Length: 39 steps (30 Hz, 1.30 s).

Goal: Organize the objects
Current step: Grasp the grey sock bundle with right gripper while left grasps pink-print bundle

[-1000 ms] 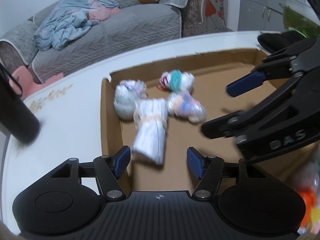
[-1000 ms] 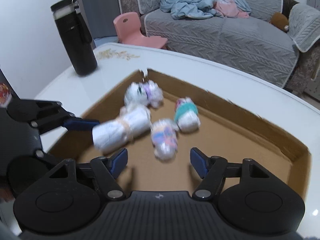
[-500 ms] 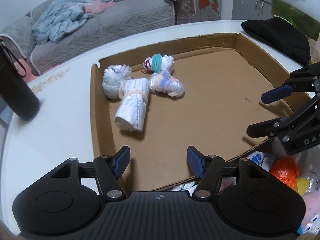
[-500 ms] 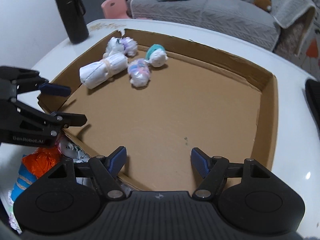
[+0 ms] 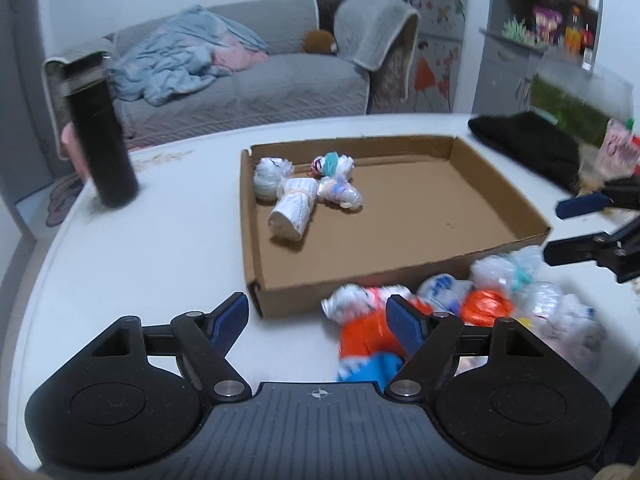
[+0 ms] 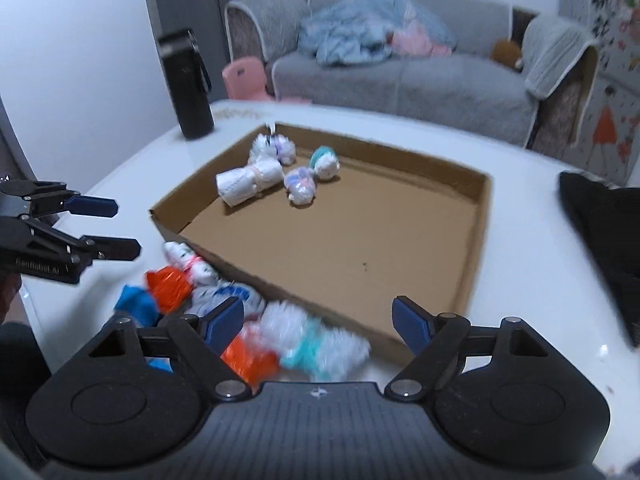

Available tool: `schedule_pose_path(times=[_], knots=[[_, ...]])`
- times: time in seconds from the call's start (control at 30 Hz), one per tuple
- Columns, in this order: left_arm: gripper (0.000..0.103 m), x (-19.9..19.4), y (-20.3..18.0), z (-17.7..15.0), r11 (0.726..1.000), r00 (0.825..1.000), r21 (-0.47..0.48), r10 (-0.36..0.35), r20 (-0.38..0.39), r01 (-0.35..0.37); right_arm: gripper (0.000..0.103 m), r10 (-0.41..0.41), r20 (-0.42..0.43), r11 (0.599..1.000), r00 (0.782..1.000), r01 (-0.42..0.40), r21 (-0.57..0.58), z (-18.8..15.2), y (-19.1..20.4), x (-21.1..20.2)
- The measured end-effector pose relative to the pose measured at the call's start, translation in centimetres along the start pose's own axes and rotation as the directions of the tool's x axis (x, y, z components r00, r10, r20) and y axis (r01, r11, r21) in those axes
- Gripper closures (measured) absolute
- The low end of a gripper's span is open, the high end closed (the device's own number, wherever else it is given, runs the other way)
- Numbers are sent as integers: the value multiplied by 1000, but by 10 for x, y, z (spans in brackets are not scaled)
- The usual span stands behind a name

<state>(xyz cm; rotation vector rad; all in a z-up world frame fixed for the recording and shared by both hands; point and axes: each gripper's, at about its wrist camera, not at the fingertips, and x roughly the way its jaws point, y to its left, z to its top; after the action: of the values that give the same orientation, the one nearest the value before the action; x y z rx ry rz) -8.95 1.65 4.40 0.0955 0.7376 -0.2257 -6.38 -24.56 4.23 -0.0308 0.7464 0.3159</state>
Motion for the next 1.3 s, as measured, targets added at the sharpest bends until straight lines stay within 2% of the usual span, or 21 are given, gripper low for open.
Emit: schedule_pose_path(times=[0.03,0.07,0.1,0.17,0.23,0.33,0.4,0.6,0.73,0.9,0.97,1.03,1.1,1.2,1.23,1.3], knots=[[20,-9,1,-6,1000,1000,-14,1,12,-1,21,-5,33,1000,999,5,3,-8,1,-12],[18,-18,0,-14,1000,1000,-27,4,18,-4,8,-15,65,1000,998,14,11,-17,2,-23],[17,-26,-1,-22,999,1000,-41,3,24,-2,0,-35,102,999,994,33,26,-28,3,-33],[17,-39,-5,-40,998,1000,-59,-7,29,9,1,-85,150,996,985,79,43,-53,7,-44],[16,-46,-13,-57,997,999,-69,-16,33,18,1,-141,126,990,982,138,29,-73,14,-41],[16,-52,-27,-86,996,999,-79,-32,31,35,1,-113,92,993,989,109,49,-91,20,-29],[16,-49,-40,-97,997,998,-55,-49,24,51,1,-100,73,993,992,95,66,-94,20,-19],[16,-28,-57,-112,1000,1000,8,-7,6,7,2,-112,72,993,991,108,55,-87,23,5],[16,-19,-46,-116,1000,1000,-8,1,-26,-2,20,-163,56,986,985,161,45,-91,20,5],[20,-17,-30,-117,999,999,-43,23,-34,-24,22,-194,40,980,980,192,44,-100,13,2],[20,-16,-27,-117,999,999,-52,10,-37,-12,21,-188,32,981,982,186,51,-103,14,1],[25,-15,-29,-115,999,999,-36,0,-36,-2,23,-191,33,981,981,190,47,-102,15,2],[30,-14,-32,-115,1000,999,-20,8,-34,-9,29,-188,25,981,982,187,44,-106,17,3],[34,-16,-30,-114,1000,999,-10,-5,-41,5,45,-182,26,982,983,180,59,-108,16,1],[35,-17,-29,-115,1000,999,-8,-5,-42,5,62,-183,20,981,983,181,68,-109,14,1],[36,-19,-26,-114,1000,999,-13,-6,-43,5,62,-179,20,980,984,177,85,-107,11,0]])
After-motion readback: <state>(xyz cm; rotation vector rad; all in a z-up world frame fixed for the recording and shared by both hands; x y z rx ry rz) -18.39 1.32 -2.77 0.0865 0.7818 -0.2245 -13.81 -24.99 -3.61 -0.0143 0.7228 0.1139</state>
